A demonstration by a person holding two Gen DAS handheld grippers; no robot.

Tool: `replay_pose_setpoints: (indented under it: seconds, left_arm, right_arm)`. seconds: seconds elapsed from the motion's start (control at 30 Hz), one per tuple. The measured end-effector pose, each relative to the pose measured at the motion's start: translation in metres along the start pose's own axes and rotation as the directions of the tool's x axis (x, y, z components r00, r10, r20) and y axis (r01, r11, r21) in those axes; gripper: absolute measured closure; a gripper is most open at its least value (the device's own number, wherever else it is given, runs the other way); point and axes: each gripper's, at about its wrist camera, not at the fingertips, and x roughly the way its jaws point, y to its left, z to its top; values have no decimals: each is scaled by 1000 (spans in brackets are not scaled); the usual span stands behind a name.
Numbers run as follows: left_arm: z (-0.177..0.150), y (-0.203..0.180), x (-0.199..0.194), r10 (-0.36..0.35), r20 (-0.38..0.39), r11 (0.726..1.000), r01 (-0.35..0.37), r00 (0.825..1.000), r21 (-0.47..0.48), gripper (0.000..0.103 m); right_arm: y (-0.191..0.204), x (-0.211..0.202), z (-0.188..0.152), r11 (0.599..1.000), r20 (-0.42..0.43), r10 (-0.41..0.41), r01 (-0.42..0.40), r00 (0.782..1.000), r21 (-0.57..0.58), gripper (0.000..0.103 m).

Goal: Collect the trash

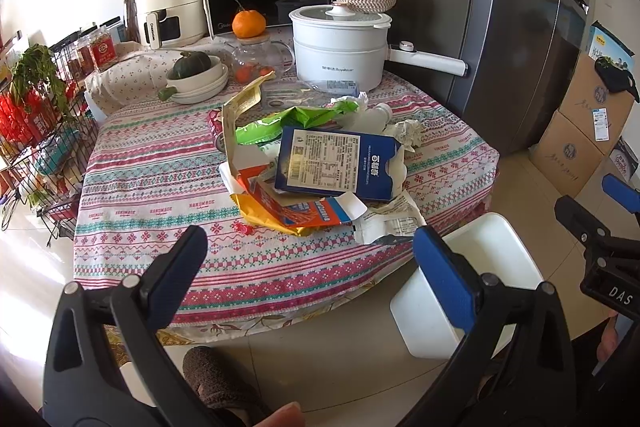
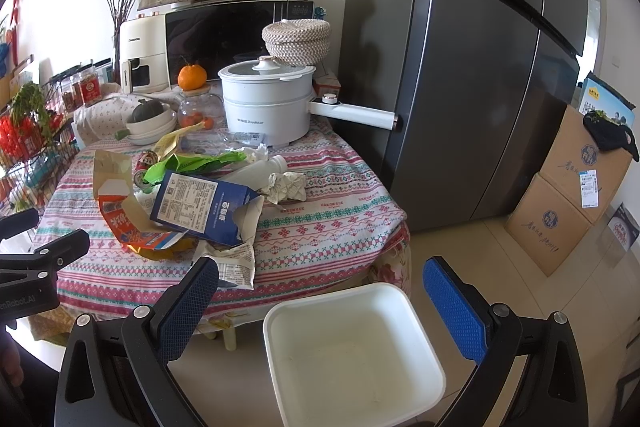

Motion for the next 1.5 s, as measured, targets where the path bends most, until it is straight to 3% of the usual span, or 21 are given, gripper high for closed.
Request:
replay_pose_setpoints:
  seconds: [0.1,0.23,0.47,0.7,0.83,0.9,0.93,1.03,1.13,1.27,1.5]
  left_arm:
    - [1,3,3,-17,-18,1000,17,1000,-4,1]
    - [6,16,10,-113,-57,993,110,992,-50,1]
    - [22,39,41,-175,-152,982,163,973,-91,2]
    - [44,61,81,-122,-219,988,97,968,-123,6]
    - [38,72,114,-122,-277,982,75,953,-176,24]
    - [33,76,127,-114,-291,978,56,950,-202,38]
    - [32,78,133,-119,-307,975,52,944,-216,49]
    - [33,82,149,-164,-331,959,72,929,-274,68]
    - [33,85,158,-199,-341,941,82,919,-328,92]
    - [39,86,152,-202,-305,932,88,931,-351,100]
    - [47,85,125,-180,-207,950,116,962,-291,101]
  right_arm:
    - [1,0,-1,1000,5,-7,7,1000,-7,0]
    - [5,5,-1,1000,-13,-11,11,1000,-25,0]
    - [11,14,17,994,-71,84,-89,994,-65,0]
    - [31,46,42,970,-192,183,-209,964,-124,0]
    - [35,72,45,966,-212,218,-241,953,-89,0]
    - [34,88,39,972,-246,200,-223,948,-70,0]
    - [34,96,36,971,-281,204,-230,938,-63,0]
    - [30,116,34,969,-343,223,-245,913,-23,0]
    - [32,129,36,973,-358,206,-230,911,-25,0]
    - [40,134,37,975,-363,190,-220,912,-42,0]
    - [48,156,30,968,-434,241,-248,868,42,0]
